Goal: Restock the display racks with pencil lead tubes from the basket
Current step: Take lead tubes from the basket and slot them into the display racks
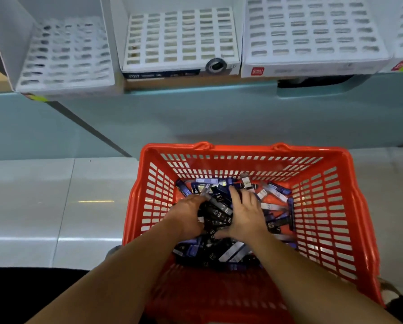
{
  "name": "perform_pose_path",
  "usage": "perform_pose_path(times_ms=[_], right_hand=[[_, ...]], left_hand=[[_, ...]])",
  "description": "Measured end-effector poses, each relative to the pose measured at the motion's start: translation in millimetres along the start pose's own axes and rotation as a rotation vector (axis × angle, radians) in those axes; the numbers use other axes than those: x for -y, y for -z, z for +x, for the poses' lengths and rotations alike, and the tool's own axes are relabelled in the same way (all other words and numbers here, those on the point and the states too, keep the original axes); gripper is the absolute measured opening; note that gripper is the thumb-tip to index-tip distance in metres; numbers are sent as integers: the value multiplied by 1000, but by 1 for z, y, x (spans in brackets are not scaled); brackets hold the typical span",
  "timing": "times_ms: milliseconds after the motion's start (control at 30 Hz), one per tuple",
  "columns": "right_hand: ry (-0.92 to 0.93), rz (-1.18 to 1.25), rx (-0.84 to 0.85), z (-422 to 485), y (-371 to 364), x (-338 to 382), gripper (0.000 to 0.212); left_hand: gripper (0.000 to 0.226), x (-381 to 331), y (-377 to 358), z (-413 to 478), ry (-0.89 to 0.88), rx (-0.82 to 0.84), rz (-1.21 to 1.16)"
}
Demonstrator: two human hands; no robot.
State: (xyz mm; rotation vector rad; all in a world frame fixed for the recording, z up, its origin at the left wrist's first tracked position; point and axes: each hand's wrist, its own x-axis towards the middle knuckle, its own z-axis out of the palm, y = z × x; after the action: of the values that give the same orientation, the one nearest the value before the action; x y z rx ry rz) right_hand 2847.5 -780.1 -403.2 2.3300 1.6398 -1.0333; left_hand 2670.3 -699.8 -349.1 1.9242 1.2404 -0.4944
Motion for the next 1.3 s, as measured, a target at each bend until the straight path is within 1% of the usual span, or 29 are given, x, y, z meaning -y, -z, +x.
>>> perform_pose_path(times_ms=[67, 133, 167, 267, 367, 400, 500, 567, 600, 667, 700, 767, 900, 1033, 1100, 1167, 1300], right_hand=[[33, 18, -75, 5, 1, -8, 127], [32, 50, -100, 11, 7, -17, 109], [14, 76, -84, 14, 11, -20, 103], [-65, 144, 1, 19, 15, -25, 94], [-107, 190, 38, 19, 16, -26, 81], [-132, 262, 69, 18, 17, -27, 79], [-194, 548, 143, 12, 22, -35, 83], [-217, 752, 131, 6, 27, -43, 80], [-234, 848, 110, 3, 32, -45, 71], [-273, 962, 82, -4, 43, -51, 49], [-277, 1002, 85, -8, 47, -55, 40], [-261, 1092, 116, -16, 54, -59, 27], [-276, 1269, 92, -27, 63, -65, 28], [-324, 1303, 102, -27, 65, -69, 30], [-355, 1280, 109, -24, 63, -70, 30], [-368, 1264, 111, -22, 62, -70, 30], [-350, 1197, 153, -26, 75, -65, 29]], left_hand=[[84, 0, -1, 3, 19, -1, 21], [85, -3, -3, 7, 36, -2, 59], [86, -4, -5, 10, 36, -1, 81], [94, -8, -11, 16, 48, 30, 152], [102, -9, -15, 22, 26, 27, 248], [103, -9, -16, 24, 12, 11, 276], [102, -9, -20, 31, -6, -41, 322], [105, -12, -22, 36, -28, -57, 354], [108, -16, -23, 39, -44, -55, 366], [111, -25, -24, 43, -57, -14, 395], [111, -31, -26, 45, -54, 7, 422], [107, -38, -30, 48, -46, -3, 480], [83, -38, -39, 51, -17, -93, 568], [59, -31, -42, 51, 55, -79, 574], [53, -24, -43, 52, 70, -48, 529], [48, -23, -41, 51, 65, -31, 428], [46, -40, -22, 37, -5, -57, 308]])
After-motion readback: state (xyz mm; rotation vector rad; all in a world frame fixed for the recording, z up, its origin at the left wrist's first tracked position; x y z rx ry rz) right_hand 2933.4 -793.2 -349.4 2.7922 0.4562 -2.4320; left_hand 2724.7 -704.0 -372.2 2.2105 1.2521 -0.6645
